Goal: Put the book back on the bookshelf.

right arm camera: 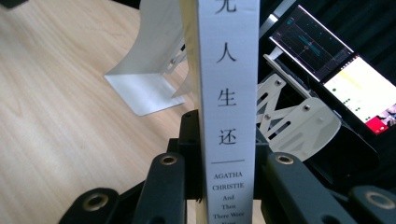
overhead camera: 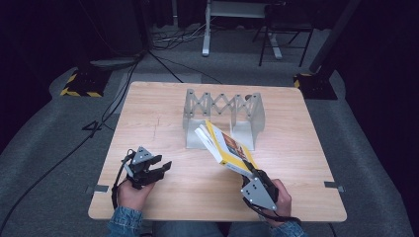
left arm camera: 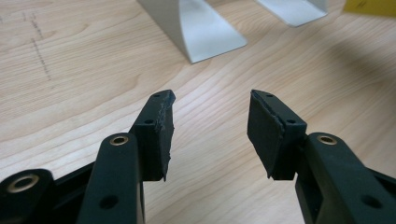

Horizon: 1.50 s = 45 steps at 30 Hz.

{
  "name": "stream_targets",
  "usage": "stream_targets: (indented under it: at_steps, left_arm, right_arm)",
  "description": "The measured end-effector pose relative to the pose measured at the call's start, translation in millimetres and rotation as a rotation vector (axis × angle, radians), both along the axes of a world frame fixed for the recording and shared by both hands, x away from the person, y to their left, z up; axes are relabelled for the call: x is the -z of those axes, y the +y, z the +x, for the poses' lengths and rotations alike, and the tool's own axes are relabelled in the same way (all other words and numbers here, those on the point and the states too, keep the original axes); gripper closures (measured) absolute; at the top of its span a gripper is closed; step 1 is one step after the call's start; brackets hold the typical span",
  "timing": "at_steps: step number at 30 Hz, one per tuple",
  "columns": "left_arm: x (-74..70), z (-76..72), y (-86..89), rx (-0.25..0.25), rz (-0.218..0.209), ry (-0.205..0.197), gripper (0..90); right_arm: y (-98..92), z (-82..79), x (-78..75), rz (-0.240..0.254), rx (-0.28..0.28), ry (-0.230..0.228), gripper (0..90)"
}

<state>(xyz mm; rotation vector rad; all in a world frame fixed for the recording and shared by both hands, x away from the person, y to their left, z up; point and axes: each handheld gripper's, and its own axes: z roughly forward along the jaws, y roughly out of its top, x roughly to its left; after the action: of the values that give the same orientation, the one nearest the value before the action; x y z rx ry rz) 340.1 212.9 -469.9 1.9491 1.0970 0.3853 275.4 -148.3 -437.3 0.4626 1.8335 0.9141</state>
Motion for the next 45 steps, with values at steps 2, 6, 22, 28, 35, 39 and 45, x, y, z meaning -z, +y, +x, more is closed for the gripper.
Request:
stream_targets:
  at_steps: [2, 6, 22, 28, 35, 39, 45]
  left_arm:
    - [5.9, 2.0, 1.5, 0.007, 0.023, -0.01, 50.0]
    - [16.4, 5.4, 2.8, 0.042, 0.072, -0.038, 47.8]
    - [33.6, 19.9, 4.0, 0.036, 0.116, 0.061, 38.9]
    - [33.8, 22.0, 6.1, 0.003, 0.099, 0.073, 33.5]
    - [33.8, 22.9, 8.1, -0.008, 0.085, 0.081, 32.2]
    - [33.8, 22.0, 6.0, -0.015, 0.101, 0.076, 31.6]
    - [34.2, 21.3, 2.3, -0.027, 0.145, 0.06, 29.7]
  right_arm:
    - [-1.7, 2.0, -4.8, 0.018, 0.005, -0.003, 75.7]
    - [-4.6, 6.8, -12.8, 0.031, 0.01, -0.009, 75.8]
    - [-19.0, 22.4, -29.4, 0.139, 0.046, 0.03, 75.7]
    - [-23.6, 29.6, -34.9, 0.187, 0.063, 0.047, 75.7]
    - [-27.8, 36.7, -40.8, 0.24, 0.084, 0.06, 75.7]
    - [-31.1, 41.8, -45.0, 0.278, 0.092, 0.069, 75.7]
    - [-35.3, 49.6, -50.5, 0.355, 0.097, 0.081, 75.7]
